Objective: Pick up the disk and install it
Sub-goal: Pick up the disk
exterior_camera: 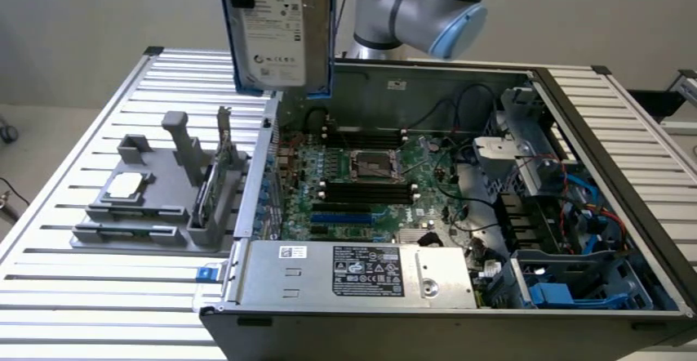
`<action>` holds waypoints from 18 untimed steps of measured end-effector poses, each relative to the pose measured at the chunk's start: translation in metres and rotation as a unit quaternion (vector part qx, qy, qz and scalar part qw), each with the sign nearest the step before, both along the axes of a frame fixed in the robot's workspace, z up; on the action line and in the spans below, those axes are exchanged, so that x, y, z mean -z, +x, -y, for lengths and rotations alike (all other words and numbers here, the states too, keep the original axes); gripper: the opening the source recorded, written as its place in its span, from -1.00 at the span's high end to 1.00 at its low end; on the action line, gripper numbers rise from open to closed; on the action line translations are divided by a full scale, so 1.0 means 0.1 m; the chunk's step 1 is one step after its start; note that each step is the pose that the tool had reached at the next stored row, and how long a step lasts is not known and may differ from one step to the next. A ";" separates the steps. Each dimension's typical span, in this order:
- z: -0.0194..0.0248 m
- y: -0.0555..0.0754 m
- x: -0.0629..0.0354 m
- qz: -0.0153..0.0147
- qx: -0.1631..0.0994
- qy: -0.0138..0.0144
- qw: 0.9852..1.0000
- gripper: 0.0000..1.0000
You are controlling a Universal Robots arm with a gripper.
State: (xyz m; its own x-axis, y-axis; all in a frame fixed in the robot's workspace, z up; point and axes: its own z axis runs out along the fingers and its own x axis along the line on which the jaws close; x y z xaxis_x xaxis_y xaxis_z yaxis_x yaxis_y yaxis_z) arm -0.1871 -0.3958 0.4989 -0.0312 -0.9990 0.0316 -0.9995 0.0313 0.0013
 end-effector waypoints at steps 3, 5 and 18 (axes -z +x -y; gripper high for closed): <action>0.055 0.13 -0.005 0.000 0.000 0.000 1.000 0.36; 0.092 0.23 -0.011 -0.001 0.000 0.000 1.000 0.36; 0.340 0.82 -0.033 -0.002 0.000 0.000 1.000 0.36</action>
